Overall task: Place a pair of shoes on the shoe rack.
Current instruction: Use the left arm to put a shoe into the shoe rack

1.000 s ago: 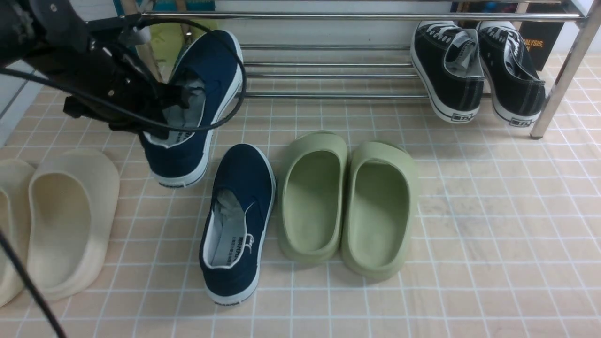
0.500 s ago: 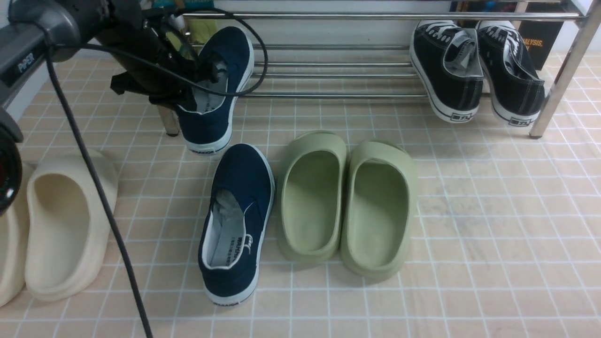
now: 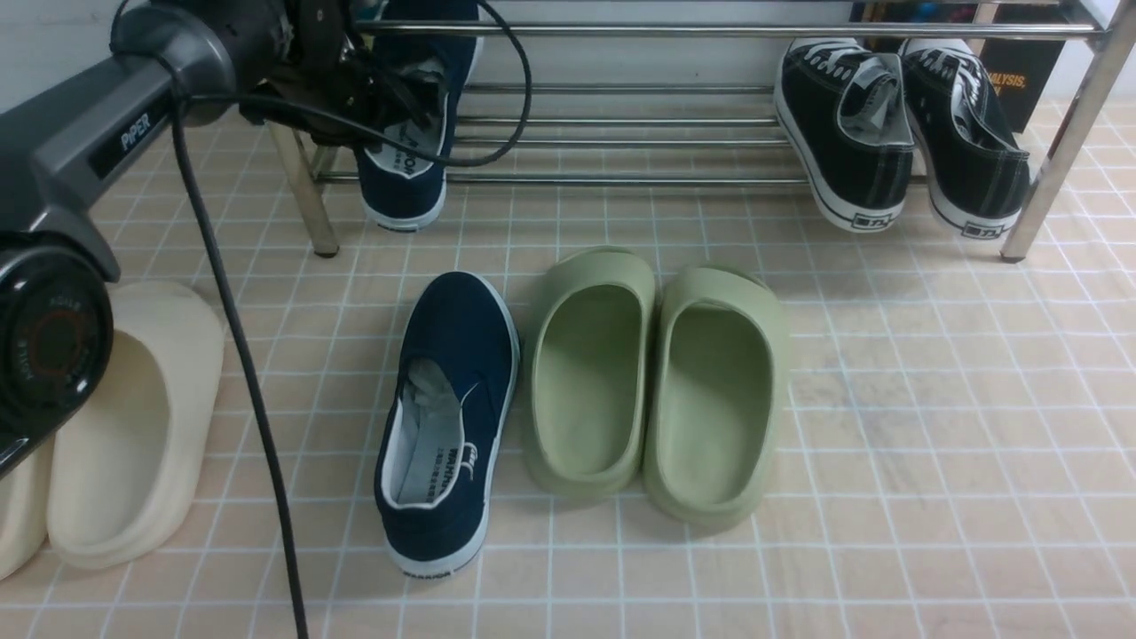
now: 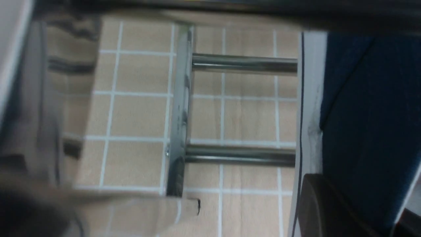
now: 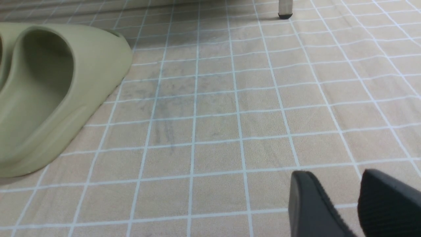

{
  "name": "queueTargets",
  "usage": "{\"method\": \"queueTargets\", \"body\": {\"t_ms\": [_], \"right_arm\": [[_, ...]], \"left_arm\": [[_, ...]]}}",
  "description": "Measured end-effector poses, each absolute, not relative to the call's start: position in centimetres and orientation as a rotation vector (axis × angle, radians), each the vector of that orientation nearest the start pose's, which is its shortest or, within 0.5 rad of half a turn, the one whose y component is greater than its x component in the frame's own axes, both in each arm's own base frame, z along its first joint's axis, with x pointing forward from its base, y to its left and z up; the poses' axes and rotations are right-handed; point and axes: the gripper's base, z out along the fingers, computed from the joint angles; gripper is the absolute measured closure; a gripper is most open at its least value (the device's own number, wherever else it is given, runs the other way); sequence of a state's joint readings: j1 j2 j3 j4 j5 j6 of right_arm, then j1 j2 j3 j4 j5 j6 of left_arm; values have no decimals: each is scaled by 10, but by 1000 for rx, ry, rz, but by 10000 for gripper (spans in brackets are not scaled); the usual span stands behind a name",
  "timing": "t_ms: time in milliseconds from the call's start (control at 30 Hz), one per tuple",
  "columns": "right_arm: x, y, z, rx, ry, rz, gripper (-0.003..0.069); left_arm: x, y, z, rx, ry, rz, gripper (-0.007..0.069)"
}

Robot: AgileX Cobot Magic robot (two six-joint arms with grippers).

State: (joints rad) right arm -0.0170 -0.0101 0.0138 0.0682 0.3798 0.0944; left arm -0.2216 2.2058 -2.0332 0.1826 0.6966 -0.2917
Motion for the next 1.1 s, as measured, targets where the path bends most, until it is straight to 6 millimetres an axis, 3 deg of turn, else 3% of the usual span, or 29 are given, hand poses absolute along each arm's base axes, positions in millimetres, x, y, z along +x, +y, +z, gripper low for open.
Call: {"method": "queueTargets", "body": {"t_ms": [167,367,467,633,733,867,967,1100], "right_arm": [[52,1,175,146,1862,121,422],[52,1,175,146,1862,121,422],[52,1,175,146,1862,121,422],[52,1,175,146,1862,121,422],[52,1,175,146,1862,121,422],[52,1,175,146,1862,121,422],[52,1,175,146,1862,121,422],[52,1,175,146,1862,121,422]], "left_arm": [[512,-105,246,28,2338,-50,579],[516,-106,252,36,2274,-71,484],[515,-106,264,36,2237,-79,363],[498,-100,296,35,2258,-51,295],[475,-93,329,118,2294,24,348],[446,-88,352,235,2421,68,561],[438,-90,340,304,2561,50,616],[446,-96,294,360,2704,8,622]]}}
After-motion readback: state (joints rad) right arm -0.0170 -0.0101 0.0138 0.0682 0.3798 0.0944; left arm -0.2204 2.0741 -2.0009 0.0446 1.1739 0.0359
